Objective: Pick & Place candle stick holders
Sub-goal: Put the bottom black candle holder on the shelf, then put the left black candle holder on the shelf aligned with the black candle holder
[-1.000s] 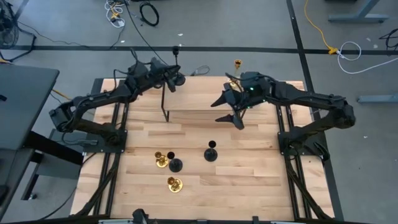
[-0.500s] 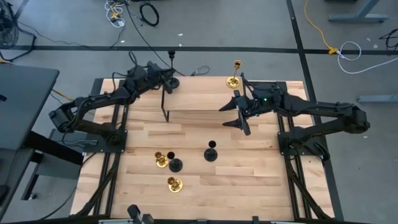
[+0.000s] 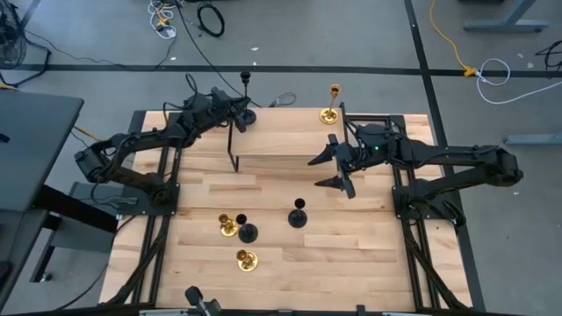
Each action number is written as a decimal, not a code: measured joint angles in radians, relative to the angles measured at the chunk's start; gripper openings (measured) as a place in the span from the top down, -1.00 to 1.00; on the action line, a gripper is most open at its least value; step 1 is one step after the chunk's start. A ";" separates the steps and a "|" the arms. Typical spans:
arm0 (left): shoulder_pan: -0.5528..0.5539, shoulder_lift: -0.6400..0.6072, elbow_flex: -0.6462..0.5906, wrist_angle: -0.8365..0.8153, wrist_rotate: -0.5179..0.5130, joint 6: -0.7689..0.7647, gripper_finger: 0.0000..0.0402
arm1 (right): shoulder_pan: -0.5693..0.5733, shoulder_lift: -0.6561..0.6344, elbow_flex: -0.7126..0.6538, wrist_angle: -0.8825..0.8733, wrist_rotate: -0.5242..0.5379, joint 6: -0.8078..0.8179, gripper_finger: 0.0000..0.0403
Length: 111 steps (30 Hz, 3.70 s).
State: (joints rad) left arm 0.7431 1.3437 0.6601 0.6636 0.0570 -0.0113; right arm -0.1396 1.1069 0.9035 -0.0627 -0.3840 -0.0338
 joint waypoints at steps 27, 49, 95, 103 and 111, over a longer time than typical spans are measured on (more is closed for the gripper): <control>0.006 0.025 0.001 -0.023 -0.008 -0.011 0.79 | 0.033 0.000 0.000 0.000 0.000 0.000 -0.51; 0.006 0.022 0.001 -0.046 -0.043 0.000 0.51 | 0.033 0.000 0.000 -0.005 0.000 0.000 -0.51; -0.303 -0.613 0.000 -0.754 0.529 -0.056 -0.29 | 0.034 0.001 0.000 -0.012 -0.001 0.079 -0.51; -0.514 -0.613 0.000 -0.836 0.391 -0.083 -0.28 | 0.068 0.001 0.000 -0.012 0.000 0.081 -0.51; -0.734 -0.612 0.000 -0.880 0.222 -0.128 -0.18 | 0.078 0.001 0.000 -0.012 0.001 0.079 -0.51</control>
State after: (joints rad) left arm 0.0087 0.7319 0.6605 -0.2162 0.2791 -0.1388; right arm -0.0612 1.1076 0.9035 -0.0746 -0.3833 0.0448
